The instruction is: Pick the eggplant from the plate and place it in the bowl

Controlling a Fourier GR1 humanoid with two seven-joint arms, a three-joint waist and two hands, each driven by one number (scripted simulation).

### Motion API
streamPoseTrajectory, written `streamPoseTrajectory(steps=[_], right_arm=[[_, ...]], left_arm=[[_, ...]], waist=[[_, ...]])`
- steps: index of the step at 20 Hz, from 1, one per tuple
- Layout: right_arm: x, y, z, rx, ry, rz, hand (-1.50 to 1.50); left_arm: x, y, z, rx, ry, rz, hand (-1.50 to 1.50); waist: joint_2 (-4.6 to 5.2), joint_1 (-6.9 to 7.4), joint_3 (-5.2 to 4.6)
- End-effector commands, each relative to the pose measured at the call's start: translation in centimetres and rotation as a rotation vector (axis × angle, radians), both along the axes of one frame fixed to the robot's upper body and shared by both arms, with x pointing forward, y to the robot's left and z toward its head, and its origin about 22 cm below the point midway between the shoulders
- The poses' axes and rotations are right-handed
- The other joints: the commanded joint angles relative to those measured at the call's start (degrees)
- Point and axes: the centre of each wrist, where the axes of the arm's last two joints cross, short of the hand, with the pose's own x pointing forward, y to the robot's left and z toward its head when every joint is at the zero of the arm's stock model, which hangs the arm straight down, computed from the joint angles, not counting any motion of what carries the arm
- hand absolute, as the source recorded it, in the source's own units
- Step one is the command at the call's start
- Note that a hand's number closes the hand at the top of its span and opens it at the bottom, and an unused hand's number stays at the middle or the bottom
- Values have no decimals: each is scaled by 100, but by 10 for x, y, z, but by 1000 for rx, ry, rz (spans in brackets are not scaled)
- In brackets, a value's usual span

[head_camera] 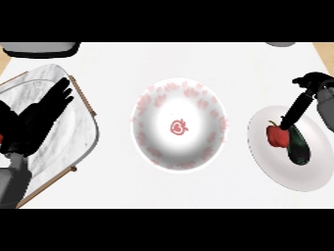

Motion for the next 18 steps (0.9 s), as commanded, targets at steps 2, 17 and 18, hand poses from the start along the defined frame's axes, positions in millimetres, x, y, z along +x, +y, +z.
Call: streamPoseTrajectory(steps=[2,17,18], right_arm=[[-10,-13,-22,-28,40,-23,-150],[-4,-10,-47,0,113,-35,-150],[-10,-2,-63,4,121,-50,-150]], left_arm=[[-8,3,7,-2,-11,6,0],[-2,-3,1,-8,-15,-12,0],[-9,0,3,-11,-7,11,0]], waist=[[-9,-8,0],[-3,-10,0],[-7,-6,0]])
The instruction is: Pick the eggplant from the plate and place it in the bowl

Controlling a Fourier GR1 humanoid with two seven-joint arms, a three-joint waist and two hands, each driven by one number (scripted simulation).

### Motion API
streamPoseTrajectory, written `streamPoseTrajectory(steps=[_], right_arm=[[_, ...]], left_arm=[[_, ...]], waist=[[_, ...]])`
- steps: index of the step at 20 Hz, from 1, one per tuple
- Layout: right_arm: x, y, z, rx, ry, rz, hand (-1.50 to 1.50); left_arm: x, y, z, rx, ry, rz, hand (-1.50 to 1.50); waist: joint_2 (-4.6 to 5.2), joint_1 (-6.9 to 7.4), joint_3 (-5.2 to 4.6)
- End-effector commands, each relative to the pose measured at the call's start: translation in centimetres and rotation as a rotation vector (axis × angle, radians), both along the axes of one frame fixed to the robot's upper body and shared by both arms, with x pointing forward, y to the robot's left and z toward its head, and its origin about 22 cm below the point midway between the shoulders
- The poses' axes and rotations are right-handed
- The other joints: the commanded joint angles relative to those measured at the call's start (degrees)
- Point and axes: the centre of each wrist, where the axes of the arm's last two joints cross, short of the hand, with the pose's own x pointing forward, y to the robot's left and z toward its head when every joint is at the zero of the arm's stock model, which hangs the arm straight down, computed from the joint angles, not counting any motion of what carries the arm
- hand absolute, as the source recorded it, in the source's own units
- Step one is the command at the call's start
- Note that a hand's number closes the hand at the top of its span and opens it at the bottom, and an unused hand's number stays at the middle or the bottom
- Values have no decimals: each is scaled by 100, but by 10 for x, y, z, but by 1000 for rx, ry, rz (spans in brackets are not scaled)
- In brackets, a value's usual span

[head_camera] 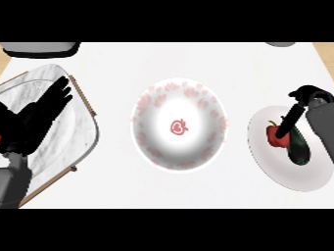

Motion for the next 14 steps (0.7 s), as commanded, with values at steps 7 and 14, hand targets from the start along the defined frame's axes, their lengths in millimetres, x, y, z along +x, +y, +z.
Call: streamPoseTrajectory(steps=[7,14], right_arm=[[-8,-5,-35,-16,53,-38,-150],[-18,-32,-53,-13,64,-53,-150]], left_arm=[[-8,-7,-5,6,4,8,0],[9,7,1,2,4,-1,0]], waist=[[-2,0,1],[11,2,2]])
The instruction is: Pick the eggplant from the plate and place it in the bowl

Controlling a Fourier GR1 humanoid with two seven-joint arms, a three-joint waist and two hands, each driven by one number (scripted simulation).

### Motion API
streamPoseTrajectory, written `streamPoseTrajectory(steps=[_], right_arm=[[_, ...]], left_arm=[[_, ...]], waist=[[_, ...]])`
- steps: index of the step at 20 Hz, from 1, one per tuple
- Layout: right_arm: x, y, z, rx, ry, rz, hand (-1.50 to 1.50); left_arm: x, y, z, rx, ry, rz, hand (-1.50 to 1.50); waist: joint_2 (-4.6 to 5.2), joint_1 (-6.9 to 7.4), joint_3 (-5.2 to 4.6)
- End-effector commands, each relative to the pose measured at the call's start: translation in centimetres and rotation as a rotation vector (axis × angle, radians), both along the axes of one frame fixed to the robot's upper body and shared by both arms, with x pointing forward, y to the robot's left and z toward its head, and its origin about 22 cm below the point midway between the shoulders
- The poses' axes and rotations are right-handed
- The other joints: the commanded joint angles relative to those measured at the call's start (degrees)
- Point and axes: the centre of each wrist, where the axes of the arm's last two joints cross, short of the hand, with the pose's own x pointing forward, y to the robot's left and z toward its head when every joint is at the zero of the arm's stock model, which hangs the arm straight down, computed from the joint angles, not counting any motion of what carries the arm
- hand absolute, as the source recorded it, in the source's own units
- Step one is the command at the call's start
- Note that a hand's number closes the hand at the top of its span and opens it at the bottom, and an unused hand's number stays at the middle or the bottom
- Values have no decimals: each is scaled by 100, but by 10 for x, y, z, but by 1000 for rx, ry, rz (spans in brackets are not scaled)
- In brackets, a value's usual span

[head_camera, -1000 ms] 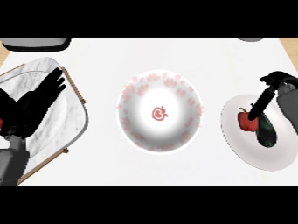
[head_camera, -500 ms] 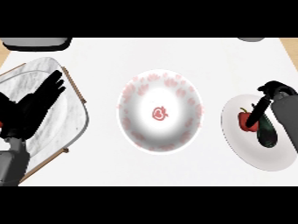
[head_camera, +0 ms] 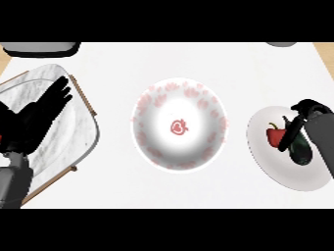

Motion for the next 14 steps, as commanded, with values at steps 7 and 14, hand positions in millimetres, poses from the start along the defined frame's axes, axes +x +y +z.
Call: streamPoseTrajectory(steps=[7,14], right_arm=[[-8,-14,-23,15,14,-20,-150],[-24,-20,-41,-13,-76,44,150]], left_arm=[[3,-11,5,-17,0,-29,0],[-3,-15,-10,-11,-16,-5,0]], waist=[[20,33,7],[18,23,7]])
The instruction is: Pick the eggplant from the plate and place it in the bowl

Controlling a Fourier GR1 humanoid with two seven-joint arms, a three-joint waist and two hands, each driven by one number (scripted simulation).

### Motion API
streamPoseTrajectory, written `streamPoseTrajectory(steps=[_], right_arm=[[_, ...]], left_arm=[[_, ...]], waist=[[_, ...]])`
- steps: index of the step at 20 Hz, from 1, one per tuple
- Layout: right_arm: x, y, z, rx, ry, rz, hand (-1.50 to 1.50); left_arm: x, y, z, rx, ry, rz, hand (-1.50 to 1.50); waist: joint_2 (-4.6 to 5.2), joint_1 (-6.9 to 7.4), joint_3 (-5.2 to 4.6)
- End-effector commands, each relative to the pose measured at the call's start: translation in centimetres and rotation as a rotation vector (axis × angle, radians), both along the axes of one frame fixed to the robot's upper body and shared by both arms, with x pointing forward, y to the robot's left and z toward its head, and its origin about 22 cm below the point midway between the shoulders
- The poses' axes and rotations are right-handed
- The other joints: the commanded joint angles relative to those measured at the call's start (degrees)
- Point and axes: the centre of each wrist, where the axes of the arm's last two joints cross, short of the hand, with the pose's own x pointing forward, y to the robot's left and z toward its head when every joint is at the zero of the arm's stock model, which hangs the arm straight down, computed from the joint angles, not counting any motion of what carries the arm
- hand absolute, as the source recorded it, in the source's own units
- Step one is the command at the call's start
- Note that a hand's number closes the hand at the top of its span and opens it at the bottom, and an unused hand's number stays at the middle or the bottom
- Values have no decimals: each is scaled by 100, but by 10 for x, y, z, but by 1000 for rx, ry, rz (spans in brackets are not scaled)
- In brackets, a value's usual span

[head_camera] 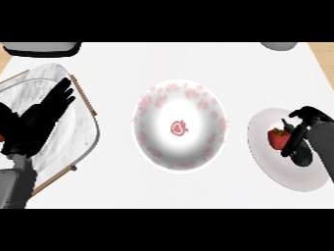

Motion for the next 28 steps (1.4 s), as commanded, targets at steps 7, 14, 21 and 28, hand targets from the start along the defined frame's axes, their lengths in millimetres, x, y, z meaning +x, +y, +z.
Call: streamPoseTrajectory(steps=[7,14,21,28], right_arm=[[-3,-1,-6,-32,-32,47,150],[-2,-5,-7,-10,-93,76,150],[-58,72,-57,-1,-346,428,150],[-98,88,-30,-14,-543,526,150]], left_arm=[[-2,13,19,15,-8,-2,0],[-3,10,-6,-1,0,4,0],[-9,30,-5,9,59,118,0],[-26,43,-13,18,67,123,0]], waist=[[79,-29,119],[103,4,123],[-213,-731,84],[-210,-754,69]])
